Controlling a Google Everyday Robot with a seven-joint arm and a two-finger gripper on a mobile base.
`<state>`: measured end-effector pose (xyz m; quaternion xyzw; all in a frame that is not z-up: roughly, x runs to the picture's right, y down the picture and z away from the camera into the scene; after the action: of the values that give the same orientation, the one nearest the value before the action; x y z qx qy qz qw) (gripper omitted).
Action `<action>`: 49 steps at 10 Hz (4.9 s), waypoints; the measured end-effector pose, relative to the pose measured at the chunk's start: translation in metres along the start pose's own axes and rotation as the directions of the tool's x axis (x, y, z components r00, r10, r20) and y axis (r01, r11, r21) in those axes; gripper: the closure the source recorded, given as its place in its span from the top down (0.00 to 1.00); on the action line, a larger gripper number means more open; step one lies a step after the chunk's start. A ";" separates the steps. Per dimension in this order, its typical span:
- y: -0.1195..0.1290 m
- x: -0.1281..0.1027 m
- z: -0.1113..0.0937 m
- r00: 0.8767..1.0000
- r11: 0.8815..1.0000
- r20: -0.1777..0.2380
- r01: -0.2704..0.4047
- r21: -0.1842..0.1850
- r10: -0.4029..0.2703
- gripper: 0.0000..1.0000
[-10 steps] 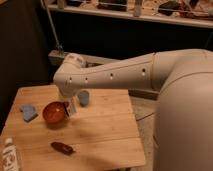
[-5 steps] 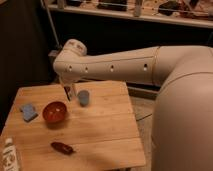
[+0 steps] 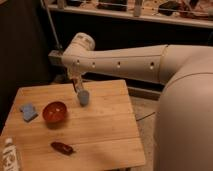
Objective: Place the eraser in the ceramic cup
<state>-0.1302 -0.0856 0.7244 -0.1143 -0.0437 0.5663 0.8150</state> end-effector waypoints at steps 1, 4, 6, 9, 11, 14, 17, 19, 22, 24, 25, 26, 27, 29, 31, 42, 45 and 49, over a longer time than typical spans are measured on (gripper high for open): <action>-0.004 0.005 0.003 1.000 1.000 -0.004 -0.011 0.000 0.011 0.00; -0.008 0.011 0.012 1.000 0.999 -0.006 -0.031 -0.009 0.031 0.00; -0.008 0.013 0.018 0.999 0.999 -0.005 -0.044 -0.021 0.044 0.00; -0.006 0.018 0.027 0.999 0.998 -0.010 -0.054 -0.036 0.054 0.00; -0.005 0.019 0.034 0.998 0.997 -0.015 -0.061 -0.038 0.061 0.00; -0.005 0.021 0.042 0.998 0.998 -0.026 -0.053 -0.028 0.052 0.00; -0.005 0.021 0.049 0.998 0.998 -0.036 -0.058 -0.023 0.057 0.00; -0.006 0.022 0.051 0.997 0.998 -0.042 -0.066 -0.021 0.065 0.00; -0.012 0.024 0.053 0.996 0.997 -0.047 -0.073 -0.012 0.073 0.00; -0.013 0.023 0.055 0.996 0.997 -0.047 -0.078 -0.011 0.077 0.00; -0.013 0.023 0.056 0.996 0.997 -0.047 -0.079 -0.013 0.078 0.00; -0.014 0.024 0.058 0.996 0.997 -0.049 -0.080 -0.012 0.079 0.00; -0.014 0.025 0.060 0.995 0.997 -0.052 -0.080 -0.011 0.079 0.00; -0.017 0.025 0.063 0.995 0.997 -0.056 -0.081 -0.009 0.080 0.00; -0.020 0.026 0.067 0.995 0.997 -0.061 -0.080 -0.008 0.080 0.00; -0.018 0.028 0.084 0.993 0.998 -0.099 -0.057 0.008 0.057 0.00; -0.017 0.030 0.086 0.992 0.998 -0.109 -0.058 0.003 0.058 0.00; -0.012 0.037 0.092 0.990 0.998 -0.126 -0.059 -0.007 0.058 0.00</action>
<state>-0.1241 -0.0427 0.8140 -0.1552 0.0080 0.5813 0.7987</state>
